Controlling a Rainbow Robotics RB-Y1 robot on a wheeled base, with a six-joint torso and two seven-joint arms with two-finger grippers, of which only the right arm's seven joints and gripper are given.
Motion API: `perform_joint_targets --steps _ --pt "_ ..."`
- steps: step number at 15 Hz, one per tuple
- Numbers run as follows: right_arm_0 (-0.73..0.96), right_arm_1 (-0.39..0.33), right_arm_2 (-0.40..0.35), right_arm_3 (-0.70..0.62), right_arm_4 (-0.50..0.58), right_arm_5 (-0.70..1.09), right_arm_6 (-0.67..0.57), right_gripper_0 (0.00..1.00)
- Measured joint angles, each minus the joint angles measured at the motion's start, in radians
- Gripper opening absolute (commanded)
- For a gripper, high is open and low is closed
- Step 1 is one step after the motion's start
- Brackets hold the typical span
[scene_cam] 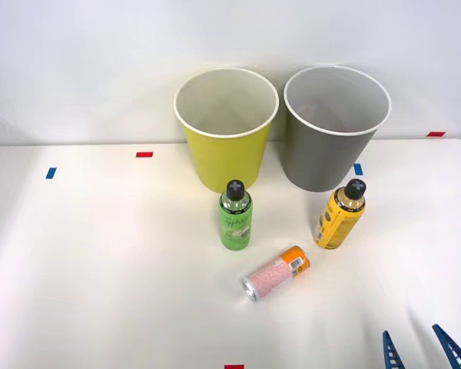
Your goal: Put cans in the gray bin, plastic bottles in the light green bin
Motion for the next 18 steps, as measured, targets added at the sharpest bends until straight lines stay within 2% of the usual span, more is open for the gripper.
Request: perform_joint_targets --steps 15,17,18 --pt "0.0 0.0 0.0 0.0 0.0 0.0 0.0 0.78" --pt "-0.001 0.007 0.015 0.031 -0.004 0.011 0.0 0.79" --pt "-0.006 0.007 0.038 0.048 -0.029 0.014 0.001 0.87"
